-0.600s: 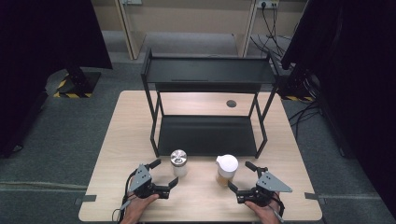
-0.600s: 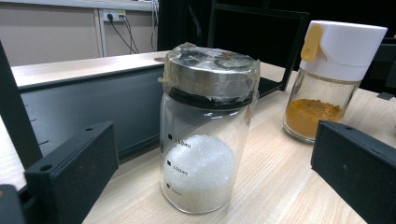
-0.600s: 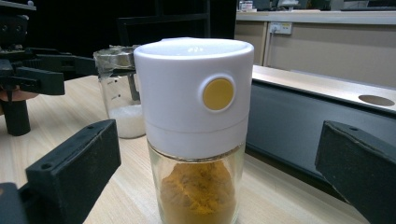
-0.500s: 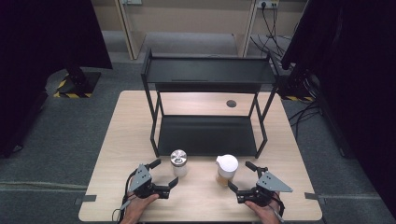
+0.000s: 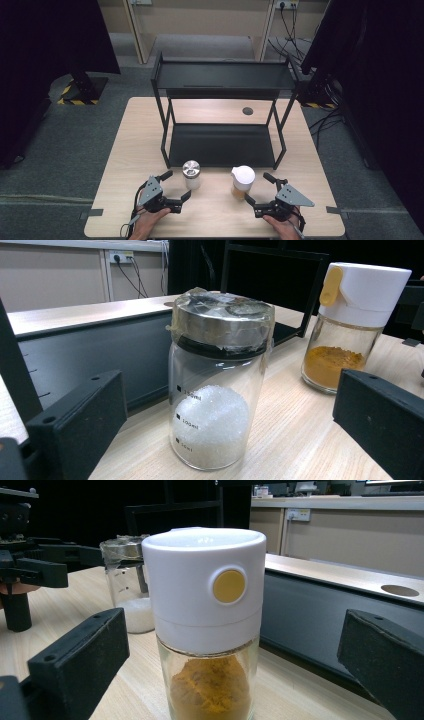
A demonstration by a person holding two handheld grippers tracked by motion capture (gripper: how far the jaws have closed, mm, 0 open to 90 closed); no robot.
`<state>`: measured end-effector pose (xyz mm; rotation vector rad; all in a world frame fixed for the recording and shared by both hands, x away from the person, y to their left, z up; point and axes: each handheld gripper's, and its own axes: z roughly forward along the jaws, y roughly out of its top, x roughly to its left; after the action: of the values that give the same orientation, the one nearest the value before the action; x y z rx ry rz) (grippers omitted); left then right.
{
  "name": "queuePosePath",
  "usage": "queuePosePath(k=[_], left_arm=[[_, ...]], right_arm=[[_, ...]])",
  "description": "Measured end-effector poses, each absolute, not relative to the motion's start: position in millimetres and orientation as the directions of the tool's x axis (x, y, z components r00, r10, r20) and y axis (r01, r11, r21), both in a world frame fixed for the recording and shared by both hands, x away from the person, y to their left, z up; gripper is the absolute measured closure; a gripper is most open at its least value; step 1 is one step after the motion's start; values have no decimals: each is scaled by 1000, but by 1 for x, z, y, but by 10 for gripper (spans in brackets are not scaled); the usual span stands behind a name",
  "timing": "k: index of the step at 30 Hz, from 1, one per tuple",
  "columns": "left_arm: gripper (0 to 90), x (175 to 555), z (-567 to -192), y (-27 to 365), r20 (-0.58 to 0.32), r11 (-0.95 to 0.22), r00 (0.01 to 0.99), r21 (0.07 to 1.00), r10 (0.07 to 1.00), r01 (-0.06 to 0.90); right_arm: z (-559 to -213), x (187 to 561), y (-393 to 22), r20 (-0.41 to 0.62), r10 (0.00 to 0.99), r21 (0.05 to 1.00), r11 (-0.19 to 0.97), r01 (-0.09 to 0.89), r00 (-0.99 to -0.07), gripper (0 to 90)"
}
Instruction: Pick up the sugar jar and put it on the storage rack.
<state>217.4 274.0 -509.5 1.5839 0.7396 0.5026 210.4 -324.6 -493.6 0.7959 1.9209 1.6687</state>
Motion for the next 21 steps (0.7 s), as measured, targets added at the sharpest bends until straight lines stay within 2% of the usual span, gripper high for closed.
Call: queuePosePath(k=[14, 21], left_arm=[[0, 214, -506, 267, -47, -78, 692, 986, 721, 149], [0, 218, -502, 263, -54, -77, 674, 984, 737, 163]], right_arm=[[-495, 209, -324, 30, 701, 989, 80, 120, -712, 5], [-496, 209, -324, 32, 706, 989, 80, 124, -707, 5]])
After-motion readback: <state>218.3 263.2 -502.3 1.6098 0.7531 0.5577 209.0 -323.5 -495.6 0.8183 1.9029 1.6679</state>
